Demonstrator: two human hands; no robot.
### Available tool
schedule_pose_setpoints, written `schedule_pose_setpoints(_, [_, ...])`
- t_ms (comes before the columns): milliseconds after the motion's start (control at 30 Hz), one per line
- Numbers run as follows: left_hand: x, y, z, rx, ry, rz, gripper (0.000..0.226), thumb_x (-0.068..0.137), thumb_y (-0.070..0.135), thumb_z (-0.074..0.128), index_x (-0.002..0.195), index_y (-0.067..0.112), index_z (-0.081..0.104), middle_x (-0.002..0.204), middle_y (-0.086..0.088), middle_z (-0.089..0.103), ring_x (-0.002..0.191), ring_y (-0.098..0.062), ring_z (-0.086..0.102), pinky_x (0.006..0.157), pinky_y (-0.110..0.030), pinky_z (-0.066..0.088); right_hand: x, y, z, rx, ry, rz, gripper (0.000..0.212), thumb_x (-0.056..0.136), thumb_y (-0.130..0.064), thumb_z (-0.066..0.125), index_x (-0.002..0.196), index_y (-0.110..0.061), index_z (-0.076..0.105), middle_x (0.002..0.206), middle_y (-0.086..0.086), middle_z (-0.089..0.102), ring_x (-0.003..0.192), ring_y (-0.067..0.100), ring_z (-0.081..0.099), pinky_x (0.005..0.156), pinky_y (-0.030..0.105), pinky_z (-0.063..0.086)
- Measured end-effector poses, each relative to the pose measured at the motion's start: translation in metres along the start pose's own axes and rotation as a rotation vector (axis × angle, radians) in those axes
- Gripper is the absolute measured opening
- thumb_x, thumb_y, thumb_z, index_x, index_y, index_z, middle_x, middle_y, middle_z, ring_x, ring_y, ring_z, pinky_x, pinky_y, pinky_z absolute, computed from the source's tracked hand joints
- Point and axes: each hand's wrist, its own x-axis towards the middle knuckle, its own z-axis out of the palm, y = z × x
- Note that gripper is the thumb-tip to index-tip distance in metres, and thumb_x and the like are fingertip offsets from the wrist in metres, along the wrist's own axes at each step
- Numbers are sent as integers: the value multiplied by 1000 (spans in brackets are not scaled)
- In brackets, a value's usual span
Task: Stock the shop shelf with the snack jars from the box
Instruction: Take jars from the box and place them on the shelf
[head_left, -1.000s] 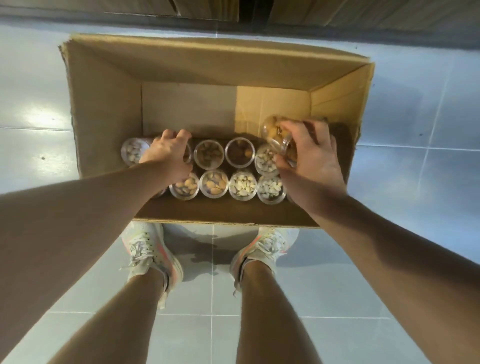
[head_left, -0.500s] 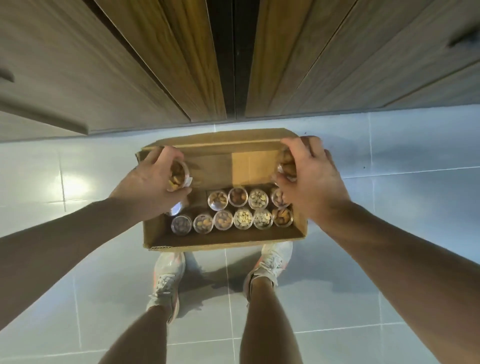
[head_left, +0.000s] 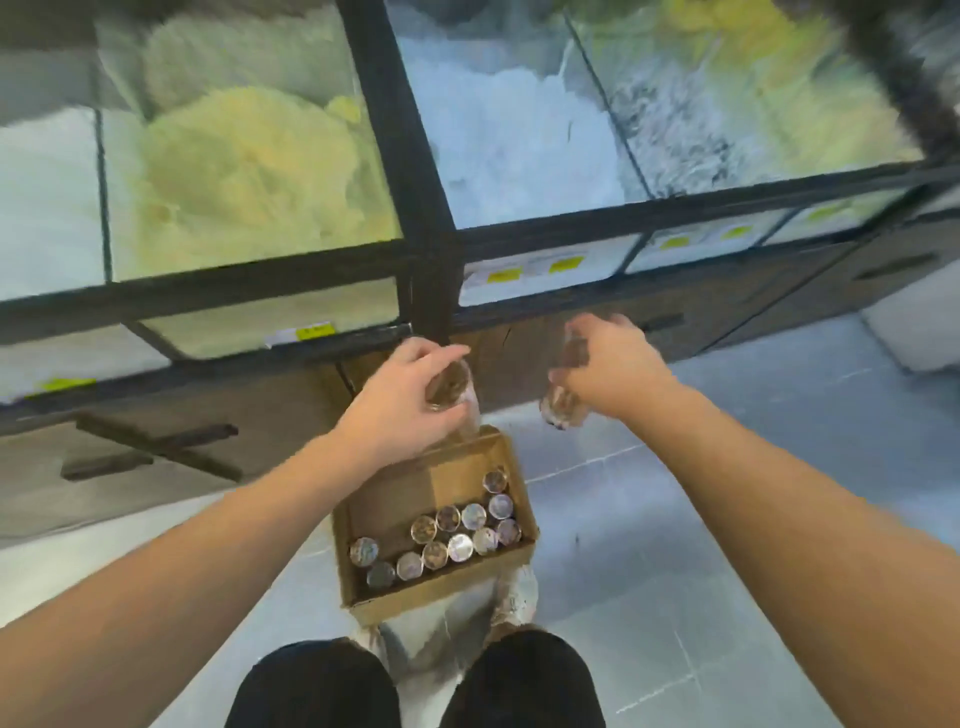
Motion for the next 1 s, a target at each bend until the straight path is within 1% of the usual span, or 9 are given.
schedule_pose_setpoints(133, [-17,73,-73,-52,24,99,62,87,33,75,146,30,54,119,7,48,98,2,43,88,-3,27,-69,-19,-96,55,105,63,67,85,-39,77,144,-22,50,139,15,47,124,36,53,102,42,48])
schedule_pose_setpoints(300, [-38,155,-142,-94,77,272,60,83,32,76,140,29,59,119,6,56,108,-9,57,102,-29,45,-158,-26,-170,148,260,116,66,83,-40,77,143,-26,52,138,9,53,123,30,56,100,41,50])
schedule_pose_setpoints(367, [-47,187,-159,-95,71,332,61,84,34,75,141,33,56,122,12,55,110,-3,54,101,-24,45,-196,-24,-191,190,322,124,63,85,-39,75,143,-28,52,127,2,52,120,27,55,95,36,48])
schedule_pose_setpoints(433, [-58,220,-172,-92,58,384,61,84,36,75,142,37,54,123,16,53,109,1,51,92,-11,40,-234,-19,-210,213,367,144,60,88,-38,72,143,-29,50,115,-1,45,111,25,54,90,34,46])
schedule_pose_setpoints(500, [-68,255,-179,-89,44,452,60,85,39,77,140,38,53,124,17,53,108,1,52,85,-4,36,-269,-8,-225,207,402,185,62,88,-41,70,144,-29,48,116,0,44,106,25,52,92,36,47])
schedule_pose_setpoints(667, [-97,342,-170,-45,-13,628,59,84,38,79,138,34,55,123,13,57,106,6,52,84,-1,36,-353,38,-253,227,493,281,65,87,-46,71,145,-28,48,132,7,49,119,29,54,95,37,48])
schedule_pose_setpoints(800, [-129,416,-137,-1,-85,753,61,83,41,78,139,34,54,126,16,57,114,-2,51,98,-25,47,-431,92,-261,235,571,369,65,82,-49,73,141,-27,53,134,6,53,119,29,55,94,39,51])
schedule_pose_setpoints(900, [-161,471,-99,0,-128,823,58,83,42,78,136,34,56,123,16,56,107,0,51,92,-22,44,-499,135,-257,266,614,448,58,82,-47,73,134,-27,57,123,5,52,112,32,57,90,41,53])
schedule_pose_setpoints(1000, [-200,528,-52,10,-172,912,59,82,44,77,137,32,58,123,15,58,102,3,53,90,-17,44,-576,183,-245,270,662,548,59,83,-45,74,136,-27,57,127,8,50,118,33,55,97,42,50])
